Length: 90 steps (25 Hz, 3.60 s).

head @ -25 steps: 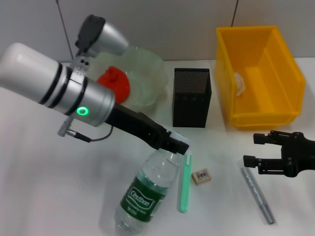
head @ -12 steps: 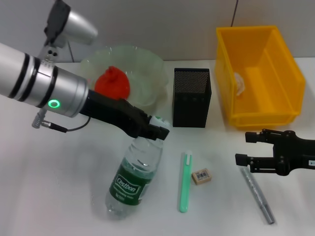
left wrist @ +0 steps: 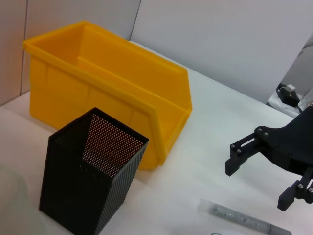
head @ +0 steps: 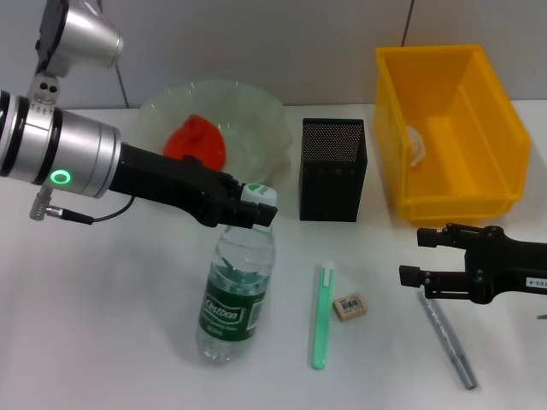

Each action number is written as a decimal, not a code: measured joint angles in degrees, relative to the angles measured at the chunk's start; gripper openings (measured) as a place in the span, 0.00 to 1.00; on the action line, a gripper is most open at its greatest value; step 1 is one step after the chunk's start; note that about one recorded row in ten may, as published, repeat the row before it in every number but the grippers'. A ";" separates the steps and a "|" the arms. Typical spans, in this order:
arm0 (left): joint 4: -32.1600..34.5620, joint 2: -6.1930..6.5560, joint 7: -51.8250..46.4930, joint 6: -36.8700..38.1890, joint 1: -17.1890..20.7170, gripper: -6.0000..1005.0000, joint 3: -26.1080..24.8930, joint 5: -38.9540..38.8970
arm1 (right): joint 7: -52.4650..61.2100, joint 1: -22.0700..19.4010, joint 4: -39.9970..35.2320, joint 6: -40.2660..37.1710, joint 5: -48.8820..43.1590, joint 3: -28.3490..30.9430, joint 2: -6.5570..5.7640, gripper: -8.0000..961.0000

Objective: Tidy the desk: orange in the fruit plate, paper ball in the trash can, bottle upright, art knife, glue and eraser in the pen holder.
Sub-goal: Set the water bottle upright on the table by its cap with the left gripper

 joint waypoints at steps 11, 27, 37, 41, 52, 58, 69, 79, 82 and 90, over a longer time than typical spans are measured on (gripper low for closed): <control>0.18 0.07 3.89 0.93 0.92 0.45 -1.53 -0.52 | 0.16 0.16 0.00 0.43 0.04 0.00 0.50 0.86; 3.00 -0.26 9.16 1.93 4.33 0.45 -4.52 -2.46 | 1.35 0.29 -0.03 0.46 0.04 0.09 0.78 0.86; 3.98 -0.11 12.93 2.49 6.73 0.45 -5.75 -5.14 | 1.64 0.63 0.04 0.52 -0.03 0.09 0.89 0.86; 3.98 -0.11 15.05 2.44 7.52 0.45 -6.18 -5.69 | 1.68 0.63 0.03 0.54 -0.01 0.09 0.97 0.86; 3.98 -0.49 20.94 1.04 10.04 0.45 -16.07 -5.78 | -0.05 0.67 -0.04 0.04 0.11 -0.54 1.47 0.86; 3.98 -0.14 21.05 -2.06 11.27 0.46 -16.25 -5.79 | -2.43 0.45 -0.41 0.48 0.04 -0.55 2.33 0.86; 4.63 -0.58 22.38 -9.41 13.34 0.46 -17.70 -5.99 | -3.31 0.50 -0.09 0.64 -0.07 -0.09 2.38 0.86; 3.82 -1.20 23.26 -14.12 13.62 0.46 -17.72 -5.98 | -3.34 0.48 -0.08 0.63 0.12 0.01 2.38 0.86; 3.60 -1.32 23.26 -15.02 13.74 0.46 -17.63 -5.78 | -3.32 0.47 -0.08 0.63 0.12 0.01 2.38 0.86; 3.19 -1.42 23.28 -16.01 13.75 0.46 -17.27 -5.70 | -3.16 0.51 -0.12 0.63 0.12 0.01 2.38 0.86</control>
